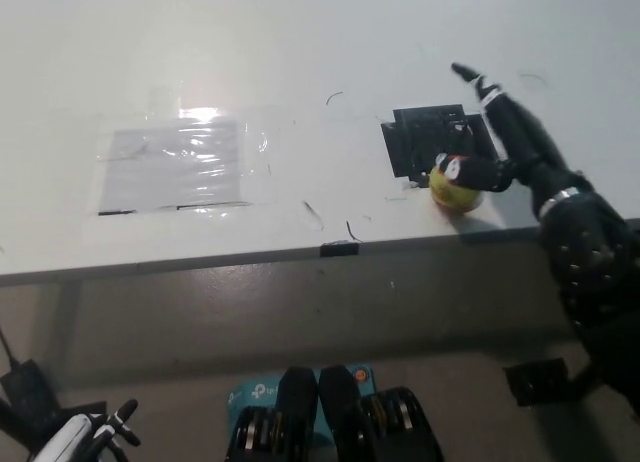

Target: The robot uses right hand to squeeze a small tennis ball placed on the black area of the table

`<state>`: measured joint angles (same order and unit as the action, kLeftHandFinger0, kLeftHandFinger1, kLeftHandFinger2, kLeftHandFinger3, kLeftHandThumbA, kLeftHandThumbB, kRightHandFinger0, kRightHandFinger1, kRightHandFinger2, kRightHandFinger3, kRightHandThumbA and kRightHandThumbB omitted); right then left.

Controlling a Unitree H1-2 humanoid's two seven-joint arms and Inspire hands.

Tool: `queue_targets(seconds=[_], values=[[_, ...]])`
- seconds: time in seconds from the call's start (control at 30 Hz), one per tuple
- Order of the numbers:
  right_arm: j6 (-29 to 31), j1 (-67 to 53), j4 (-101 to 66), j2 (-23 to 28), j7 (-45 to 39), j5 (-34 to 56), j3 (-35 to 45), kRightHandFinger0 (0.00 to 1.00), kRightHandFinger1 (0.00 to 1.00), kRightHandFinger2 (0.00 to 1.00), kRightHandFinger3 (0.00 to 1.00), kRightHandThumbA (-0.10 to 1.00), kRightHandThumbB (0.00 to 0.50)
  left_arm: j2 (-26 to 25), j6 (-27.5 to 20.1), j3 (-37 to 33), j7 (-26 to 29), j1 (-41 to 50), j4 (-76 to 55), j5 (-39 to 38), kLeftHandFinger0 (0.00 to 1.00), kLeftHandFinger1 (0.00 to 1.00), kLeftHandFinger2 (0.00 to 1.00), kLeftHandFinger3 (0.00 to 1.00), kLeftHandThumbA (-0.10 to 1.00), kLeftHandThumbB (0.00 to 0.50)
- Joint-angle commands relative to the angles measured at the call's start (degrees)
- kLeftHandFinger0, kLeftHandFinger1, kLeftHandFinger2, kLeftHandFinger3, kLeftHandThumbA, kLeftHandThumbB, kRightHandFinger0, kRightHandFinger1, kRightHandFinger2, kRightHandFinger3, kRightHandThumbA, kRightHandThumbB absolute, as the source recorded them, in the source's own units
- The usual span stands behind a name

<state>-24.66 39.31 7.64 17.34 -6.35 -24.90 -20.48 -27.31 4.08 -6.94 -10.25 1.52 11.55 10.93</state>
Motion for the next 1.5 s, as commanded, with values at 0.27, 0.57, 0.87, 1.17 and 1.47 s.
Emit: queue_targets(seconds=[0.27,0.57,0.87,1.17,1.47], values=[[3.15,4.95,15.01,-3.36,4.74,-6.08,-1.18,1.00,1.00,1.00,1.00,0.70,0.486,-0.99,-0.40,0.61,-1.45,-1.15,-0.32,0.10,0.18,0.16,0.38,0.47,1.00,0.500],[9.31,4.13,26.60,-5.77,9.47,-5.64,-0.96,1.00,1.00,1.00,1.00,0.61,0.464,-1.01,-0.07,0.20,-2.14,-1.07,-0.91,0.62,0.20,0.16,0.37,0.55,1.00,0.500],[16.41,4.22,32.60,-10.07,12.85,-2.84,1.26,1.00,1.00,1.00,1.00,0.20,0.223,-0.93,-0.71,-0.36,-2.81,-1.79,-1.25,1.23,0.15,0.13,0.34,0.45,1.00,0.490],[23.76,4.08,35.73,-8.74,16.91,-6.33,-0.48,0.00,0.01,0.20,0.99,-0.10,0.000,-0.93,0.11,-0.48,-3.26,-1.59,-2.63,1.72,0.15,0.13,0.33,0.44,1.00,0.495],[25.71,3.16,35.31,-7.11,28.48,-13.20,-4.49,0.00,0.21,0.56,0.49,-0.10,0.214,-0.63,-0.07,-0.05,-2.83,1.07,-2.91,2.18,0.21,0.16,0.37,0.49,1.00,0.500]])
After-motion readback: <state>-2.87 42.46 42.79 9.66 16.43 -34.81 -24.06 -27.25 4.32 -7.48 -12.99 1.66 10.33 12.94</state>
